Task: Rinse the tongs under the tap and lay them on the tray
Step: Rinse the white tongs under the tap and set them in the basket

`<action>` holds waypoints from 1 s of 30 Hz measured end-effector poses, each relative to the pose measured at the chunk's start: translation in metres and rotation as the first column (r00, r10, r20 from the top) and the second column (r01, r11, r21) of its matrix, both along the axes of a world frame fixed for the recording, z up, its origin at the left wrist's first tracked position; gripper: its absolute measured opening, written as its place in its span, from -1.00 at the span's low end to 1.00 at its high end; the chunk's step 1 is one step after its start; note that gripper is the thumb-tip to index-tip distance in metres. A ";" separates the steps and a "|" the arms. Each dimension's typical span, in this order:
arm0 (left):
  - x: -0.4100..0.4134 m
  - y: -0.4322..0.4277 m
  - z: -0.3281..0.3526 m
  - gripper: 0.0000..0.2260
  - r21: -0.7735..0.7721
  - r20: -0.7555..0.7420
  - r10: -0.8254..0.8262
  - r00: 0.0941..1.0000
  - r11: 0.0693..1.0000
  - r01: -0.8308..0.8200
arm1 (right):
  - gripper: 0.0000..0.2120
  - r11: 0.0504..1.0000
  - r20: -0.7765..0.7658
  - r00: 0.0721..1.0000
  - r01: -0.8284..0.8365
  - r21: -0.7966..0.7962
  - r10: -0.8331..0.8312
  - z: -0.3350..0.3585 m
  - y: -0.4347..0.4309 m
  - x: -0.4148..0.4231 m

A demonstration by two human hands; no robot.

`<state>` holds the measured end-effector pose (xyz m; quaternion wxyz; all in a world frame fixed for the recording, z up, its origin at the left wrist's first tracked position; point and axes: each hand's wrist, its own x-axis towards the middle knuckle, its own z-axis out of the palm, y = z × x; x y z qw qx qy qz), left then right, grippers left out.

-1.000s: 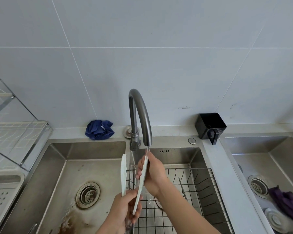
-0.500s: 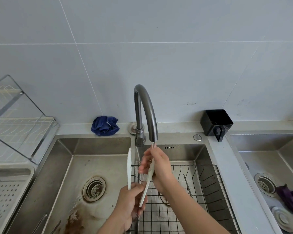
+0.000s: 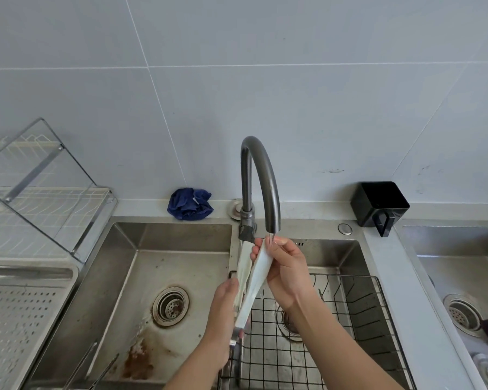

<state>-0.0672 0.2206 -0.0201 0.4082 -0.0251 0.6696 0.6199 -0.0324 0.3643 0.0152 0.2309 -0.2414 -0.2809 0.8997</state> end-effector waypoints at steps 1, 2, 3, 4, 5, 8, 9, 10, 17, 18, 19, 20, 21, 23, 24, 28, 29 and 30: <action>0.001 0.001 0.001 -0.64 0.001 -0.053 -0.028 0.998 1.000 0.028 | -0.94 0.999 -0.010 0.999 -0.034 0.013 0.035 0.000 -0.001 0.001; 0.003 0.001 0.002 -0.58 0.001 -0.095 -0.061 0.994 0.998 0.061 | -0.89 0.995 -0.031 0.995 -0.094 0.019 0.095 0.001 -0.002 0.003; 0.005 0.002 0.002 -0.49 0.005 -0.123 -0.097 0.988 0.995 0.098 | -0.81 0.986 -0.055 0.984 -0.166 0.020 0.167 0.002 -0.004 0.004; 0.006 0.002 0.002 -0.38 0.015 -0.135 -0.137 0.981 0.990 0.140 | -0.71 0.972 -0.080 0.968 -0.236 0.021 0.236 0.003 -0.005 0.005; 0.008 0.002 0.002 -0.27 0.028 -0.115 -0.176 0.978 0.983 0.180 | -0.62 0.955 -0.113 0.948 -0.296 0.021 0.297 0.003 -0.006 0.006; 0.007 0.003 0.001 -0.12 0.055 0.036 -0.237 0.971 0.971 0.235 | -0.45 0.908 -0.278 0.881 -0.414 -0.060 0.383 0.005 -0.007 0.007; 0.006 0.003 -0.001 -0.08 0.068 0.045 -0.238 0.970 0.970 0.235 | -0.45 0.896 -0.324 0.865 -0.434 -0.099 0.383 0.006 -0.007 0.007; 0.004 0.003 -0.001 -0.06 0.074 0.034 -0.234 0.972 0.970 0.231 | -0.47 0.889 -0.344 0.859 -0.441 -0.125 0.378 0.007 -0.006 0.008; 0.004 0.008 -0.004 -0.23 0.020 -0.042 -0.183 0.982 0.983 0.184 | -0.84 0.965 -0.123 0.958 -0.252 0.075 0.259 0.010 -0.010 0.005; 0.007 0.009 -0.004 -0.28 0.043 -0.055 -0.165 0.985 0.985 0.168 | -0.86 0.969 -0.080 0.970 -0.220 0.109 0.229 0.010 -0.012 0.005; 0.009 0.009 -0.003 -0.35 0.054 -0.088 -0.156 0.984 0.985 0.161 | -0.86 0.971 -0.032 0.980 -0.188 0.145 0.195 0.011 -0.013 0.004; 0.012 0.011 -0.003 -0.42 0.059 -0.125 -0.144 0.982 0.987 0.152 | -0.85 0.970 0.030 0.988 -0.154 0.188 0.151 0.013 -0.015 0.004; 0.014 0.012 -0.002 -0.47 0.072 -0.151 -0.128 0.980 0.988 0.140 | -0.84 0.961 0.103 0.989 -0.127 0.246 0.104 0.015 -0.017 0.003; 0.017 0.018 -0.001 -0.54 0.098 -0.169 -0.100 0.981 0.988 0.118 | -0.85 0.895 0.279 0.960 -0.130 0.426 0.007 0.023 -0.023 0.002; 0.017 0.022 -0.001 -0.59 0.114 -0.170 -0.092 0.981 0.987 0.112 | -0.81 0.823 0.382 0.923 -0.184 0.538 -0.043 0.027 -0.026 0.003; 0.014 0.032 0.002 -0.66 0.165 -0.079 -0.074 0.994 0.983 0.086 | -0.54 0.428 0.555 0.816 -0.450 0.784 -0.159 0.040 -0.039 0.015; 0.013 0.035 0.004 -0.66 0.190 -0.047 -0.062 0.997 0.979 0.070 | -0.47 0.341 0.552 0.815 -0.476 0.811 -0.176 0.043 -0.044 0.022; 0.011 0.038 0.004 -0.66 0.187 -0.034 -0.048 0.998 0.981 0.053 | -0.43 0.274 0.544 0.818 -0.488 0.828 -0.188 0.047 -0.048 0.028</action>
